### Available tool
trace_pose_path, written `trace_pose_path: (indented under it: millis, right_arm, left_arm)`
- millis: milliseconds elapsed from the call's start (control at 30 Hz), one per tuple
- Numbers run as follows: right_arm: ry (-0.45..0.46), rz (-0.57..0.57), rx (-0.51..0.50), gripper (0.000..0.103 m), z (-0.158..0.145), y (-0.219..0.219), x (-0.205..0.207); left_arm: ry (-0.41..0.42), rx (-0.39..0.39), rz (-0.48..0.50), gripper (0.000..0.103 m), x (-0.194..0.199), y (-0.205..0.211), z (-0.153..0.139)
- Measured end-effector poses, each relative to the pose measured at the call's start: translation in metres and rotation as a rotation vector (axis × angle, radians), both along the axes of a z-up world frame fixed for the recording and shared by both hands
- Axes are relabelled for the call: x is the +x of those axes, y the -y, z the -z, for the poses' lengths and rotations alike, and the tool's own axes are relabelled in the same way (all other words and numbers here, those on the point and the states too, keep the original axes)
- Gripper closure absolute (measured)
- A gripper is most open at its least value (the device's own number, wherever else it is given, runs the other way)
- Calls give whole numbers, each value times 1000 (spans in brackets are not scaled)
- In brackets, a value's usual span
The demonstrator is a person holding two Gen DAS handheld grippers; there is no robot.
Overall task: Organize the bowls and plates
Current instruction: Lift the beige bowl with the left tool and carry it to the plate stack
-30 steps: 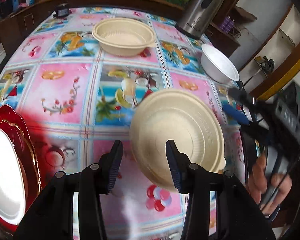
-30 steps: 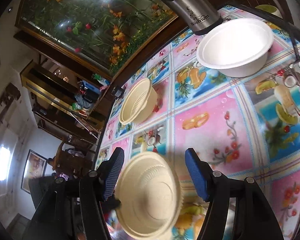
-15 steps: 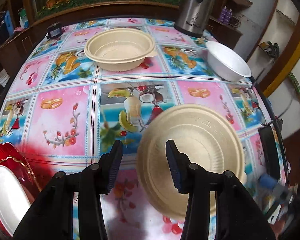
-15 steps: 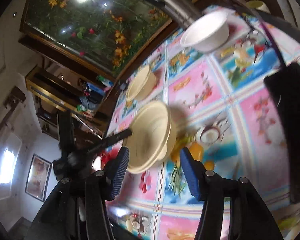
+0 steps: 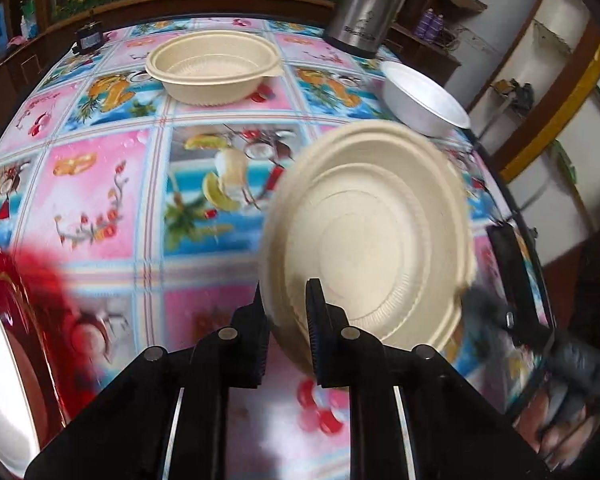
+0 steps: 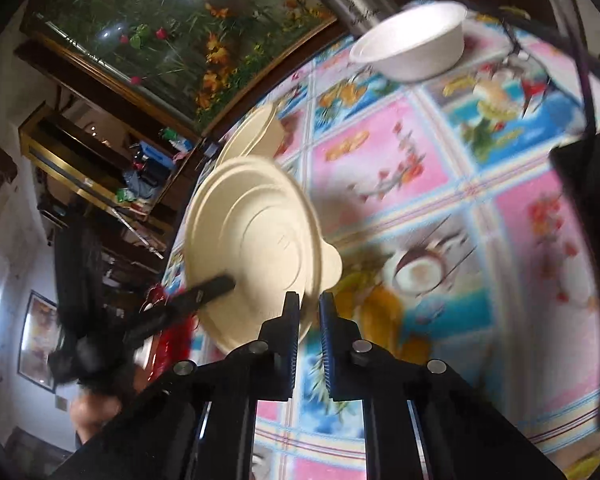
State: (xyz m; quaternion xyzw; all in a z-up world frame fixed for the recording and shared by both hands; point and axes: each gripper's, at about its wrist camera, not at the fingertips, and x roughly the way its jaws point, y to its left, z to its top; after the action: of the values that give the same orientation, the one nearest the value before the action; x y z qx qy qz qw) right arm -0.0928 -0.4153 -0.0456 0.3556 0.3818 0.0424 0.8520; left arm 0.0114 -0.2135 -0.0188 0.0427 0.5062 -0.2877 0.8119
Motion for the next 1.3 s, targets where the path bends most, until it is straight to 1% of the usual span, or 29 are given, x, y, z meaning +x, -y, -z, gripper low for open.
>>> trace_pose_path:
  millis: [100,200,233,333,367,467,533,633,700,733,767,800,867,933,1067,1300]
  right_arm:
    - [-4,-7,-11,95,-5,5,1]
    - [1,-5,-29,95,-7,5,3]
    - [1,-5,-44,91,-9,4,4]
    - [-12,-7,-94,88,-12,-1,4]
    - [-19,-8,-107,82,-13,-3,3]
    - [-7,-9,-93,72,-17,-8,-1]
    - [-15,-4,-101,70,-16,-8,-1]
    - [-19,-14,-90,68,-11,-12,4]
    - [-19,-17,-102,68,-10,-16,9]
    - [-16,-16,-125,72,-10,-19,12]
    - [-18,-17,-144,85,-10,-21,14]
    - [-18,-19,-143,85,-10,-23,15]
    - [-16,-13,-146,89,-11,-22,15]
    - [-14,-18,-161,90,-16,-23,13]
    - [0,-35,-157,90,-26,-28,8]
    - [0,-72,-146,90,-31,-42,9]
  left_arm:
    - [3,-16,1,89,-4,-2,-2]
    - [8,-9,-1,88,-2,-2,0]
    - [8,-7,-4,88,-1,-2,1]
    - [13,6,-21,87,3,-3,6]
    - [17,9,-22,87,3,-3,7]
    - [21,13,-40,85,5,-5,12]
    - [23,11,-45,85,6,-5,14]
    - [56,20,-52,85,3,-4,12]
    - [87,39,-51,85,-2,-2,12]
    - [99,44,-45,85,-4,0,11]
    - [116,54,-39,85,-8,1,10]
    - [131,62,-37,84,-11,2,10]
    - [161,69,-27,84,-18,2,6]
    - [190,71,-28,84,-24,0,0]
    - [246,68,-35,84,-32,-9,-11]
    - [291,69,-65,84,-36,-29,-14]
